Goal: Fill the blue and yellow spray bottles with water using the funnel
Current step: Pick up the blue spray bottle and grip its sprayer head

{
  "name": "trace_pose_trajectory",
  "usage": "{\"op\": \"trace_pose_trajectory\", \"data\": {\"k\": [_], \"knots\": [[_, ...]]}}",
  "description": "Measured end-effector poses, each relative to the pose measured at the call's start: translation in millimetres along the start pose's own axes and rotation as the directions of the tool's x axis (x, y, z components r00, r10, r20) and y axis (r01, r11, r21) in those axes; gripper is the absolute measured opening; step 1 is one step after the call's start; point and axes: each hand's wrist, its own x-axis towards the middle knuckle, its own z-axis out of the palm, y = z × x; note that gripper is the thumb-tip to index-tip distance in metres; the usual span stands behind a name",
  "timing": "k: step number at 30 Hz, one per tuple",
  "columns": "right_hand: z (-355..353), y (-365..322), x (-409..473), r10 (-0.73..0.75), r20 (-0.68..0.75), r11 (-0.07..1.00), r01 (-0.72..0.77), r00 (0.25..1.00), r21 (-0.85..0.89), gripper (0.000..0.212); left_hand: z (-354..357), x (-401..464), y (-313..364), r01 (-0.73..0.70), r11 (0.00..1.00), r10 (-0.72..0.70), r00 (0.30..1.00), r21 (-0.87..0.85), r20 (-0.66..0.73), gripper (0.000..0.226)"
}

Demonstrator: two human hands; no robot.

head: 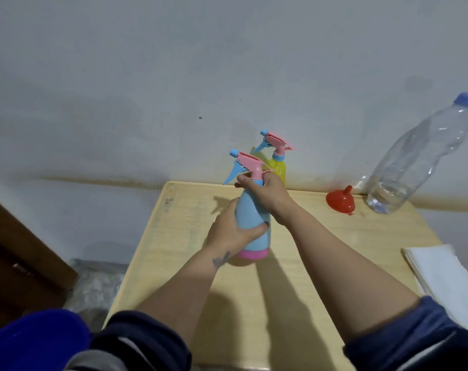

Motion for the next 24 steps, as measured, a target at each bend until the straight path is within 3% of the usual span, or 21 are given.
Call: {"op": "trace_pose_trajectory", "data": {"k": [2, 5, 9, 13, 18, 20, 22, 24], "knots": [[-8.3, -1.0, -19.7, 0.038, -0.035, 0.999, -0.037, 0.999, 0.031, 0.021, 5.8, -18.4, 8.6, 0.008, 1.0, -0.008, 1.0, -0.009, -0.014, 0.061], [-17.5, 0.0, -44.4, 0.102, -0.206, 0.991, -0.082, 0.973, 0.103, 0.037, 16.9, -42.7, 20.4, 0.013, 1.0, -0.013, 1.0, -0.013, -0.028, 0.065], [-34.5, -3.9, -72.9, 0.094, -0.105, 0.975, -0.071, 0.99, 0.208, 0.034, 27.6, -70.2, 27.6, 0.034, 0.998, -0.035, 0.999, -0.059, -0.027, 0.076], [-48.8, -3.8, -93.2, 0.08, -0.018, 0.967, -0.074, 0.997, 0.243, 0.028, 33.1, -89.2, 30.6, 0.025, 0.995, -0.026, 1.0, -0.099, -0.001, 0.067], [-70.6, -0.9, -108.0, 0.015, 0.211, 0.937, -0.088, 0.977, 0.339, 0.014, 29.4, -104.4, 38.3, 0.026, 0.983, 0.003, 0.988, -0.18, 0.156, 0.065], [-74.6, -2.2, -112.9, 0.005, 0.284, 0.95, -0.093, 0.959, 0.298, 0.02, 26.7, -106.1, 38.1, 0.047, 0.985, -0.015, 0.983, -0.168, 0.184, 0.067], [-69.2, -3.7, -116.6, 0.03, 0.235, 0.979, -0.077, 0.971, 0.191, 0.025, 26.5, -107.3, 36.6, 0.046, 0.987, -0.028, 0.992, -0.152, 0.121, 0.06], [-57.8, -1.4, -117.1, 0.036, 0.088, 0.991, -0.047, 0.995, 0.124, 0.02, 27.0, -105.4, 35.9, 0.041, 0.994, -0.038, 0.999, -0.101, 0.03, 0.063]]}}
